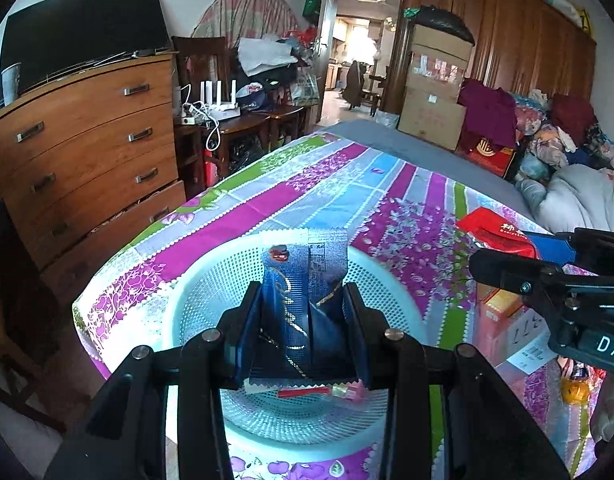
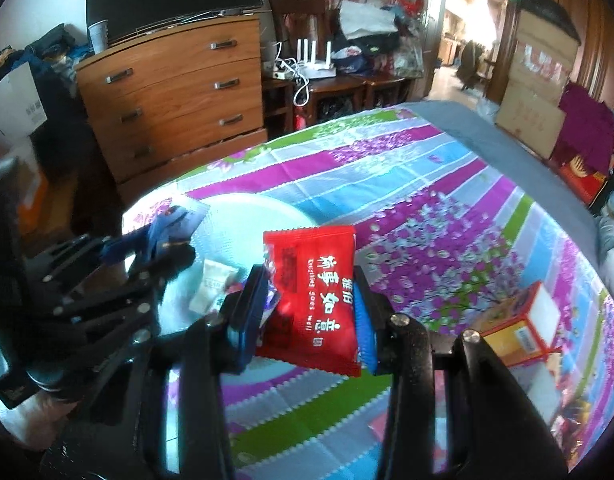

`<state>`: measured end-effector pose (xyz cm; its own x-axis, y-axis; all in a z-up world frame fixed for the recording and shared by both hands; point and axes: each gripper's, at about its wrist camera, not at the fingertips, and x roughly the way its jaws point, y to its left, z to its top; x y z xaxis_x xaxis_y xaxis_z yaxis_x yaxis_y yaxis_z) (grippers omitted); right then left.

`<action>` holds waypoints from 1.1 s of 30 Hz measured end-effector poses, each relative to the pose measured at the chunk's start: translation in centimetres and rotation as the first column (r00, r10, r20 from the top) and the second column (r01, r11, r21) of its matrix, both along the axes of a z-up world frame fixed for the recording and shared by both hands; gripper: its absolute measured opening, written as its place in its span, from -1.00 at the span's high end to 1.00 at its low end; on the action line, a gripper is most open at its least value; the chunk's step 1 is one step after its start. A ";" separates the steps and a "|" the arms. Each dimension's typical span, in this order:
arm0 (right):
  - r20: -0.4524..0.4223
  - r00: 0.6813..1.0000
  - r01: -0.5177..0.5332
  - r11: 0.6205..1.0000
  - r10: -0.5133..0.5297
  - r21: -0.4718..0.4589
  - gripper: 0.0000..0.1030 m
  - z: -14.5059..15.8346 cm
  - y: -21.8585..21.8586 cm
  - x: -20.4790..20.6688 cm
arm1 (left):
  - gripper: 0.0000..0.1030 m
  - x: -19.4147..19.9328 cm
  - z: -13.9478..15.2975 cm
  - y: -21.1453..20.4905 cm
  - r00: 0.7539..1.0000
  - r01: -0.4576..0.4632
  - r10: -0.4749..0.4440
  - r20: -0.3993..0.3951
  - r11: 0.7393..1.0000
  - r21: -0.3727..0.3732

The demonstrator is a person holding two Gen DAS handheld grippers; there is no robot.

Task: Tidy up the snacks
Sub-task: 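Carry the dark-blue packet and red packet over the light-blue basket, then open both grippers to drop the packets into the basket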

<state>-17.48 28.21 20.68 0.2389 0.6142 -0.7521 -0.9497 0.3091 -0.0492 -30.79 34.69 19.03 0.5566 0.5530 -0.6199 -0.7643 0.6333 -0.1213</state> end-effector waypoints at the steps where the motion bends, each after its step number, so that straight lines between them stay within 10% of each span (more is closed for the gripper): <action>1: -0.004 1.000 -0.003 1.000 0.003 -0.003 0.20 -0.2 0.2 0.0 | 0.22 0.0 -0.2 0.1 1.000 -0.002 0.002 -0.005 1.000 -0.002; 33: -0.091 0.995 -0.031 0.999 0.028 -0.029 0.18 -2.6 2.7 0.1 | 0.18 0.6 -2.6 1.8 0.999 -0.027 0.025 -0.038 0.999 -0.034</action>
